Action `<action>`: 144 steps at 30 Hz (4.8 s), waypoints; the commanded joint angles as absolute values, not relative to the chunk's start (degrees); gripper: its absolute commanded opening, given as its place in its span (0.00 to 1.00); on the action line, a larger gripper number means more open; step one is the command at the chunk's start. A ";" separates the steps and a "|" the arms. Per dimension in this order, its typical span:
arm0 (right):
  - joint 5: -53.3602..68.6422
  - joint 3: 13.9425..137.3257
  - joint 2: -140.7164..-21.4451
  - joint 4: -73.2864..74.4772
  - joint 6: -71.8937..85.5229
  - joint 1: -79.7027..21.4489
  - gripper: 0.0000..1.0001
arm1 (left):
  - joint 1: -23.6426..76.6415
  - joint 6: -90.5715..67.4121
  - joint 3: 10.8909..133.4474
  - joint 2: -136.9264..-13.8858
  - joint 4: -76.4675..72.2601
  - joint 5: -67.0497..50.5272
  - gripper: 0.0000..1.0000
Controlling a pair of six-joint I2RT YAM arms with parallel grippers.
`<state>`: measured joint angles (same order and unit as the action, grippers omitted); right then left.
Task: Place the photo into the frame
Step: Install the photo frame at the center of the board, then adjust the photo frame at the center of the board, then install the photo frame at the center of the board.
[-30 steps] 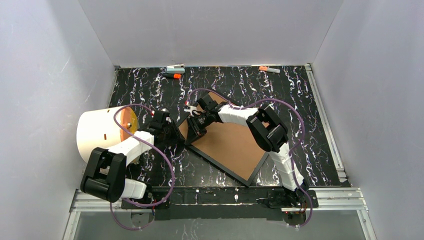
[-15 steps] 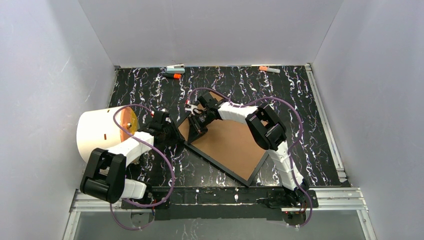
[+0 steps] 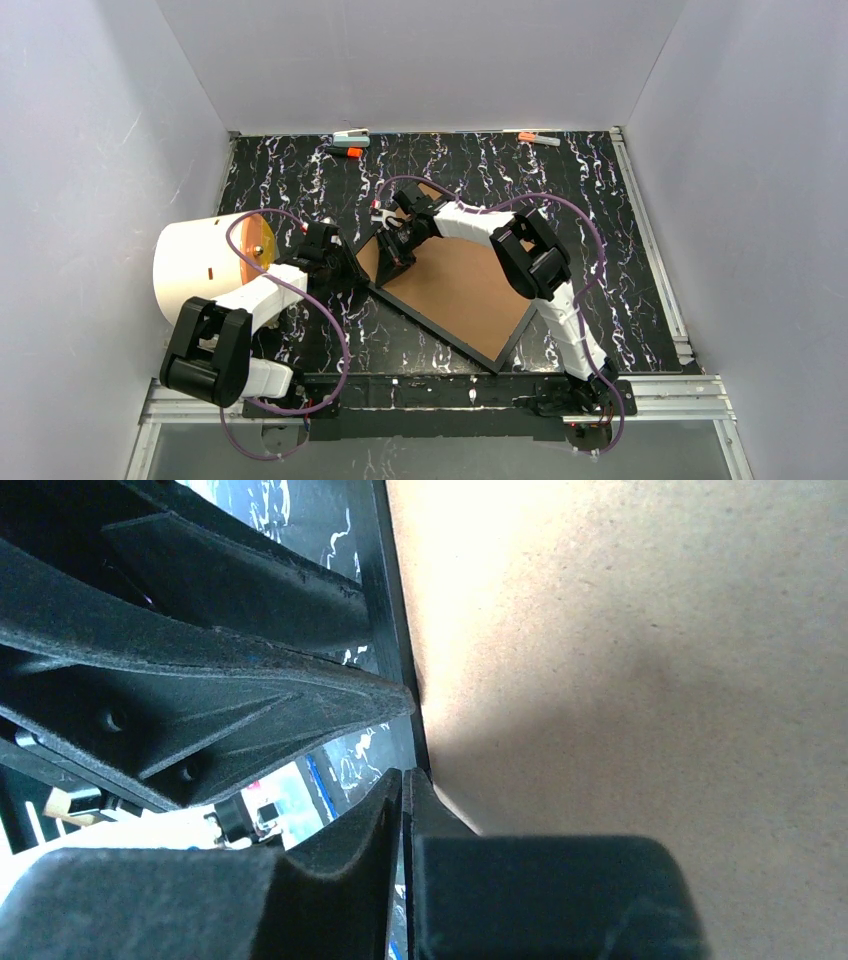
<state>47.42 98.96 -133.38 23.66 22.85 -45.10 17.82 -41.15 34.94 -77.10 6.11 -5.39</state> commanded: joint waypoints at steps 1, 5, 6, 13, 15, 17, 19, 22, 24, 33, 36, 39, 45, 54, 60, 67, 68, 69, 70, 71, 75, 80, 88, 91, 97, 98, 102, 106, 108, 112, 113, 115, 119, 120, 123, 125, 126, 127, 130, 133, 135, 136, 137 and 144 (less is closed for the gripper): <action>28.78 99.14 -138.55 27.85 19.60 -43.42 0.14 | 17.63 -38.10 32.39 -77.41 11.66 -2.43 0.29; 23.59 98.78 -138.67 29.34 19.25 -43.46 0.14 | 17.65 -37.97 32.51 -77.72 11.65 -2.48 0.29; 22.30 98.48 -138.55 29.35 19.24 -43.42 0.14 | 17.66 -37.96 32.52 -77.84 11.67 -2.50 0.29; 14.66 98.20 -137.14 29.39 20.17 -43.42 0.14 | 17.64 -37.68 32.99 -78.35 11.69 -2.38 0.29; 15.71 98.41 -135.23 28.65 20.45 -43.19 0.16 | 17.64 -37.58 33.27 -78.67 11.63 -2.44 0.29; 18.87 97.10 -131.63 25.71 21.88 -42.44 0.19 | 17.64 -37.26 33.90 -79.30 11.22 -2.29 0.29; 22.60 95.75 -127.98 22.54 24.03 -41.19 0.24 | 17.62 -36.83 35.01 -80.49 10.35 -2.53 0.29; 27.61 92.90 -122.87 17.66 26.72 -39.13 0.29 | 17.42 -35.66 38.08 -83.63 9.24 -2.75 0.29; 30.05 91.86 -121.10 17.06 26.97 -38.44 0.32 | 17.35 -34.51 40.99 -86.51 8.73 -3.18 0.29; 39.64 82.00 -115.64 15.08 25.47 -38.33 0.37 | 16.75 -30.46 56.76 -101.75 7.77 -6.02 0.28; 44.47 78.94 -115.34 12.05 27.03 -38.32 0.42 | 16.71 -29.94 61.60 -105.72 8.15 -6.47 0.29; 45.83 78.55 -116.76 11.74 28.23 -38.20 0.41 | 16.77 -29.72 64.62 -107.37 8.48 -6.19 0.32; 43.28 78.22 -118.25 10.36 31.11 -36.22 0.26 | 16.71 -28.98 64.46 -106.62 8.95 -6.15 0.36; 47.98 77.99 -119.62 10.89 28.75 -33.33 0.24 | 16.76 -28.21 62.43 -105.68 9.58 -6.35 0.36; 52.27 77.41 -119.13 8.21 29.38 -33.31 0.26 | 16.70 -28.17 62.37 -105.80 9.67 -6.63 0.36; 51.92 77.76 -121.55 12.88 27.07 -33.31 0.24 | 16.72 -28.13 61.63 -105.65 9.77 -6.91 0.36; 51.74 77.76 -121.80 13.40 26.74 -33.39 0.24 | 16.71 -28.17 61.59 -105.71 9.81 -6.94 0.36; 51.52 77.87 -122.01 13.99 26.38 -33.38 0.24 | 16.77 -28.21 61.52 -105.75 9.77 -6.93 0.36; 51.17 77.93 -122.21 14.36 26.18 -33.40 0.24 | 16.77 -28.21 61.52 -105.75 9.73 -6.94 0.36; 51.00 78.09 -122.45 14.86 25.73 -33.40 0.24 | 16.71 -28.21 61.46 -105.85 9.70 -7.02 0.36; 50.52 78.45 -123.41 15.76 25.14 -33.45 0.24 | 16.78 -28.34 61.40 -105.91 9.59 -7.11 0.36; 45.94 79.25 -124.63 18.53 23.94 -33.42 0.22 | 16.73 -28.32 61.34 -106.09 9.58 -6.95 0.36; 39.01 78.61 -125.58 18.22 27.02 -32.96 0.21 | 16.71 -28.04 61.23 -106.06 9.58 -6.73 0.35; 36.76 78.93 -126.35 19.05 28.15 -32.71 0.20 | 16.71 -27.87 61.26 -106.11 9.68 -6.64 0.35; 31.99 79.26 -128.18 22.16 28.41 -30.97 0.18 | 16.72 -27.60 61.31 -106.31 9.88 -6.59 0.35; 30.78 79.46 -128.21 22.76 28.35 -30.83 0.18 | 16.75 -27.52 61.29 -106.28 9.93 -6.47 0.35; 27.32 79.83 -128.47 23.80 28.79 -30.62 0.18 | 16.74 -27.35 61.35 -106.58 9.94 -6.43 0.35; 24.40 79.71 -128.39 24.25 28.36 -30.49 0.17 | 16.67 -27.25 61.43 -106.60 9.94 -6.28 0.35; 22.82 79.63 -128.37 24.72 27.95 -30.17 0.17 | 16.62 -27.16 61.49 -106.61 10.11 -6.10 0.35; 19.63 79.80 -128.37 26.12 27.61 -29.62 0.17 | 16.63 -26.86 61.58 -106.87 10.28 -5.95 0.35; 18.87 79.80 -128.45 26.43 27.60 -29.55 0.17 | 16.65 -26.77 61.56 -106.86 10.33 -5.85 0.35; 17.48 79.80 -128.73 26.92 27.60 -29.29 0.17 | 16.59 -26.66 61.59 -106.96 10.39 -5.86 0.35; 15.50 78.88 -128.55 26.87 27.79 -28.92 0.17 | 16.44 -26.55 61.51 -106.96 10.48 -5.75 0.35; 15.17 78.45 -128.16 26.46 27.85 -28.84 0.17 | 16.44 -26.59 61.47 -106.96 10.49 -5.79 0.35; 13.92 77.78 -127.50 25.95 27.78 -28.72 0.17 | 16.38 -26.54 61.55 -106.96 10.61 -5.82 0.35; 13.87 77.00 -126.22 24.51 27.77 -28.70 0.18 | 16.35 -26.54 61.60 -106.94 10.61 -6.00 0.35; 14.30 76.65 -125.24 23.78 27.77 -28.74 0.18 | 16.36 -26.49 61.68 -106.96 10.58 -6.10 0.35; 14.77 76.33 -123.96 22.98 27.77 -28.72 0.19 | 16.37 -26.46 61.95 -106.81 10.67 -6.18 0.35; 16.32 75.41 -118.68 20.48 27.81 -28.67 0.23 | 16.28 -26.37 62.77 -106.36 10.98 -7.96 0.39; 18.68 74.00 -112.75 17.60 27.86 -28.57 0.30 | 16.26 -26.15 63.55 -105.26 10.94 -10.46 0.51; 21.96 73.03 -109.42 16.14 27.62 -28.37 0.33 | 16.31 -26.10 64.50 -104.93 10.47 -12.83 0.57; 24.45 72.39 -108.15 15.42 27.06 -28.27 0.35 | 16.31 -26.10 64.89 -104.94 10.02 -14.33 0.59; 27.18 71.77 -107.07 14.98 26.23 -28.24 0.37 | 16.29 -26.06 65.42 -105.20 9.43 -15.89 0.60; 42.27 63.11 -99.69 15.66 19.90 -28.60 0.44 | 16.26 -27.04 66.65 -105.02 6.66 -22.49 0.72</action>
